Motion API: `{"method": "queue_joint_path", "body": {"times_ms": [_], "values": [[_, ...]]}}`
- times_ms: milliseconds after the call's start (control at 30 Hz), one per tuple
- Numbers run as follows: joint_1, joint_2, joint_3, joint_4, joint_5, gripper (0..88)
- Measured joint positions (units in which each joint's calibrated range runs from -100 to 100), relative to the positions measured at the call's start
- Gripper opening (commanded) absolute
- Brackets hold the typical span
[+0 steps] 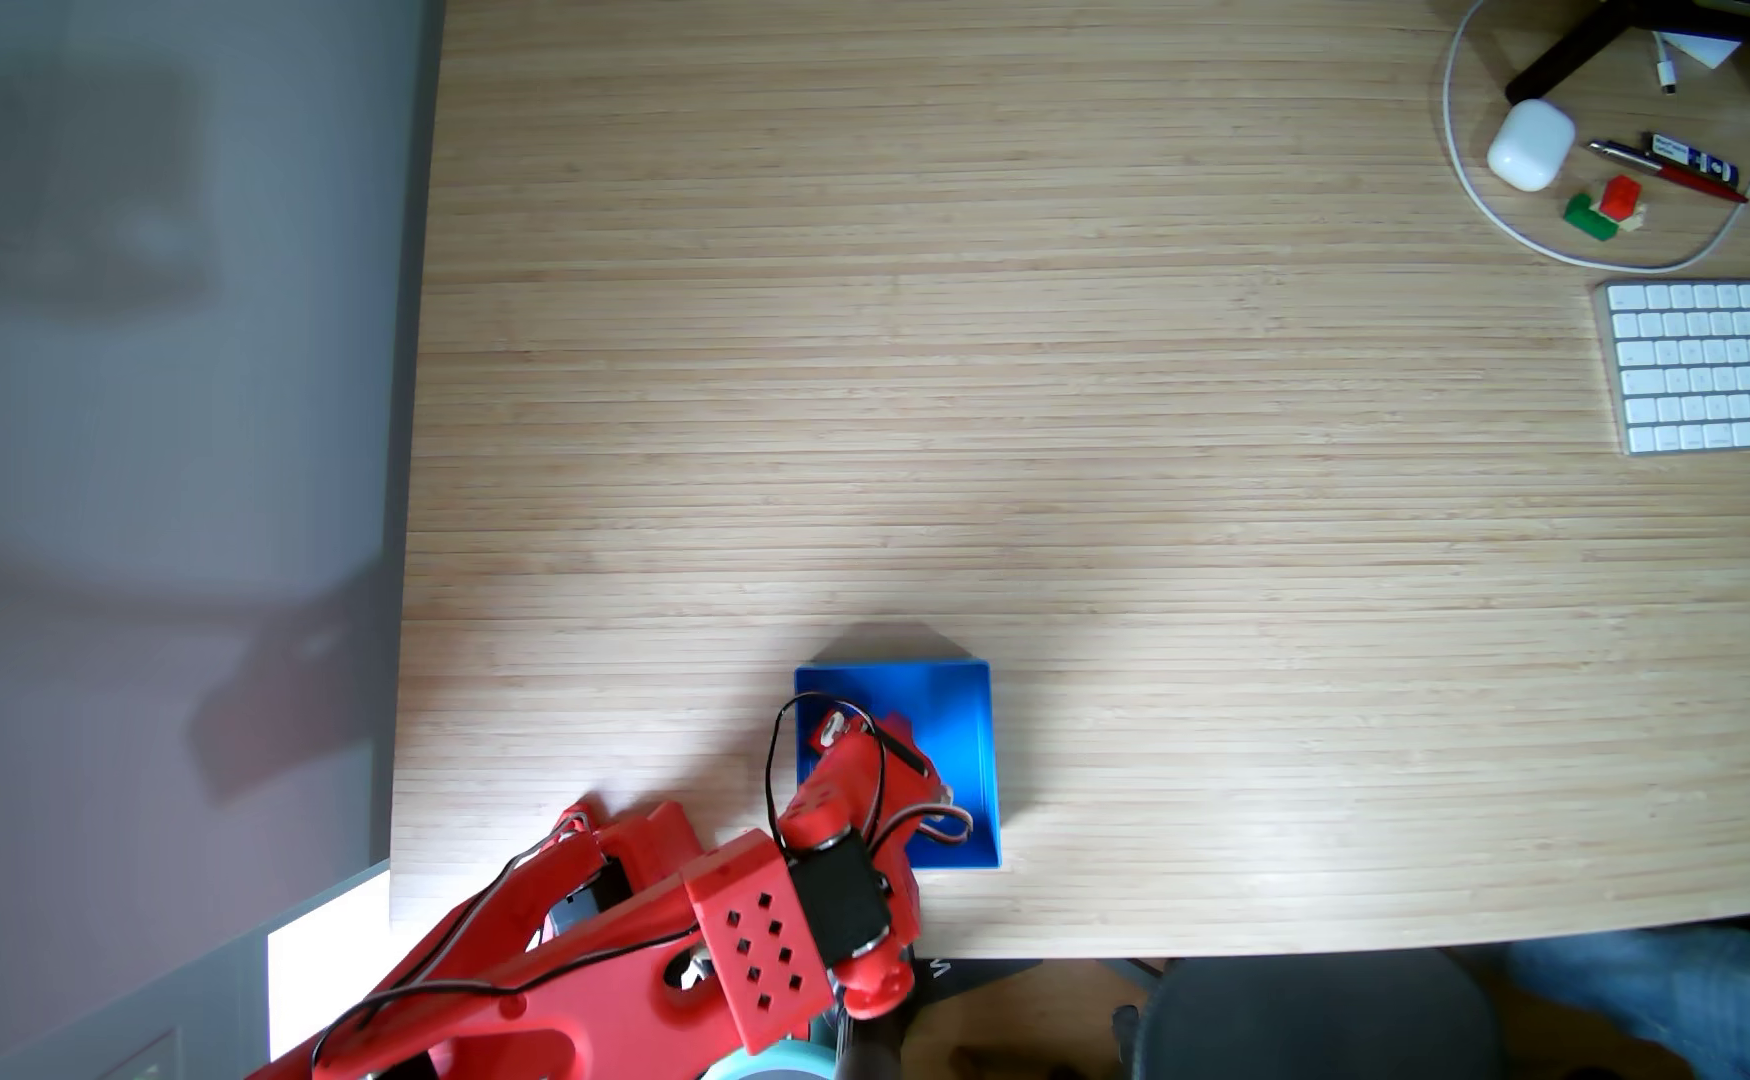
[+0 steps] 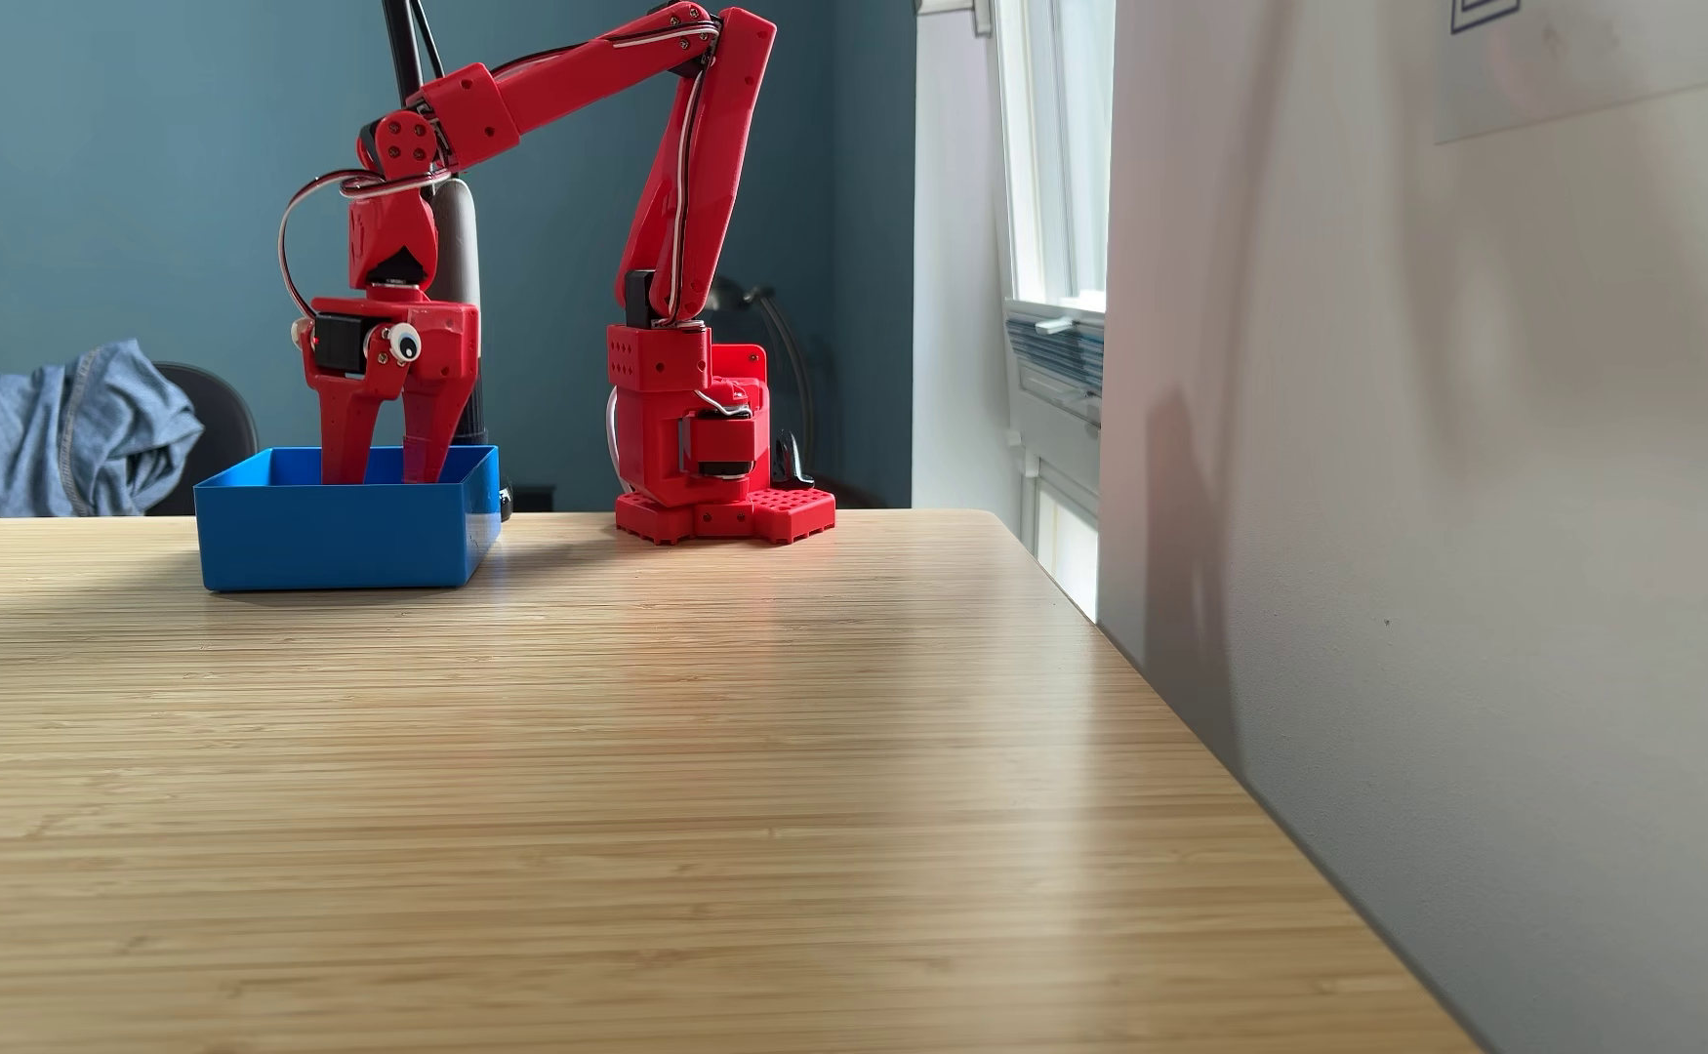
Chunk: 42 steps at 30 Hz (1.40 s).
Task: Put the red lego brick in blue bin
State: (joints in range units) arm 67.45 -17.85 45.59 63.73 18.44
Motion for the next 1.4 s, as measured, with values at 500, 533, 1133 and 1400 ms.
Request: {"method": "queue_joint_path", "body": {"times_ms": [500, 533, 1133, 1400], "values": [[-4.78, 0.00, -24.28, 26.87, -3.57, 0.1], [-5.67, -0.17, -24.37, 27.10, -4.40, 0.1], [-41.38, -0.84, -31.70, 28.68, -23.39, 0.1], [-51.66, -0.84, -31.70, 28.68, -26.91, 0.1]]}}
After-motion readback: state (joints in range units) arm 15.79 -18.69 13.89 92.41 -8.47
